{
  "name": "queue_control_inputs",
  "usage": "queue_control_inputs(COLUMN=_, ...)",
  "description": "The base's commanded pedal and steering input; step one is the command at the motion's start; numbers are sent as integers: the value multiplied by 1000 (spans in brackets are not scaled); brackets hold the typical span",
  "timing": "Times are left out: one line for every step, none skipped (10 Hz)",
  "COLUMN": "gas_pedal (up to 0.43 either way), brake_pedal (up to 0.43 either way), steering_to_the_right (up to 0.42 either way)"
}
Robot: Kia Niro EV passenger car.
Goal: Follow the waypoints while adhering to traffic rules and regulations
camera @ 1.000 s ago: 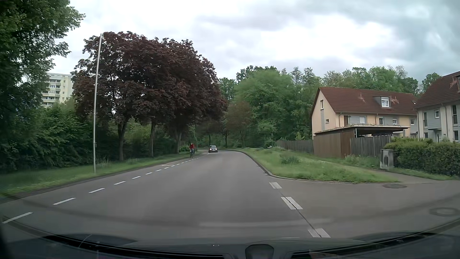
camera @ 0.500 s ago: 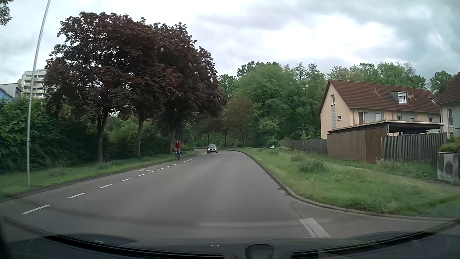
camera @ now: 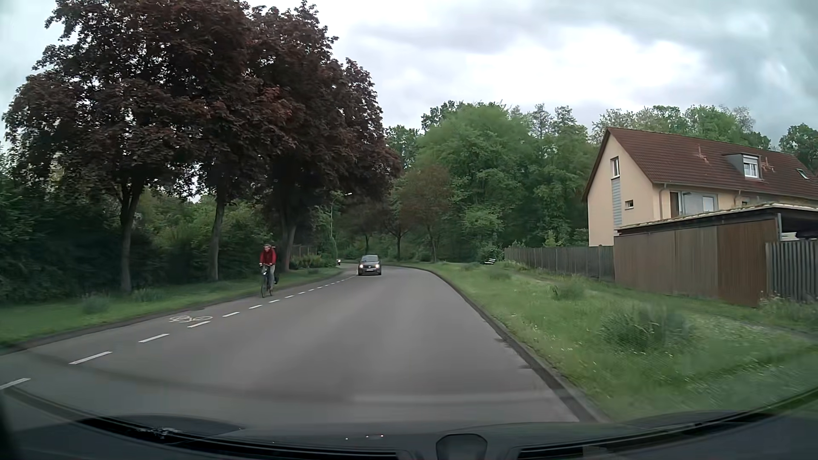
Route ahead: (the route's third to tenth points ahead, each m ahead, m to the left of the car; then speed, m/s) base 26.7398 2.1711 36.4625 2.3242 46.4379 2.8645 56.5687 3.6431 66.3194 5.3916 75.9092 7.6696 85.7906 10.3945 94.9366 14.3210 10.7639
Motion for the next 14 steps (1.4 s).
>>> queue_control_inputs(gas_pedal=87, brake_pedal=0, steering_to_the_right=2)
queue_control_inputs(gas_pedal=87, brake_pedal=0, steering_to_the_right=2)
queue_control_inputs(gas_pedal=87, brake_pedal=0, steering_to_the_right=2)
queue_control_inputs(gas_pedal=87, brake_pedal=0, steering_to_the_right=2)
queue_control_inputs(gas_pedal=87, brake_pedal=0, steering_to_the_right=2)
queue_control_inputs(gas_pedal=87, brake_pedal=0, steering_to_the_right=1)
queue_control_inputs(gas_pedal=87, brake_pedal=0, steering_to_the_right=0)
queue_control_inputs(gas_pedal=87, brake_pedal=0, steering_to_the_right=-1)
queue_control_inputs(gas_pedal=87, brake_pedal=0, steering_to_the_right=-2)
queue_control_inputs(gas_pedal=87, brake_pedal=0, steering_to_the_right=-2)
queue_control_inputs(gas_pedal=87, brake_pedal=0, steering_to_the_right=-2)
queue_control_inputs(gas_pedal=87, brake_pedal=0, steering_to_the_right=-2)
queue_control_inputs(gas_pedal=87, brake_pedal=0, steering_to_the_right=-2)
queue_control_inputs(gas_pedal=87, brake_pedal=0, steering_to_the_right=-3)
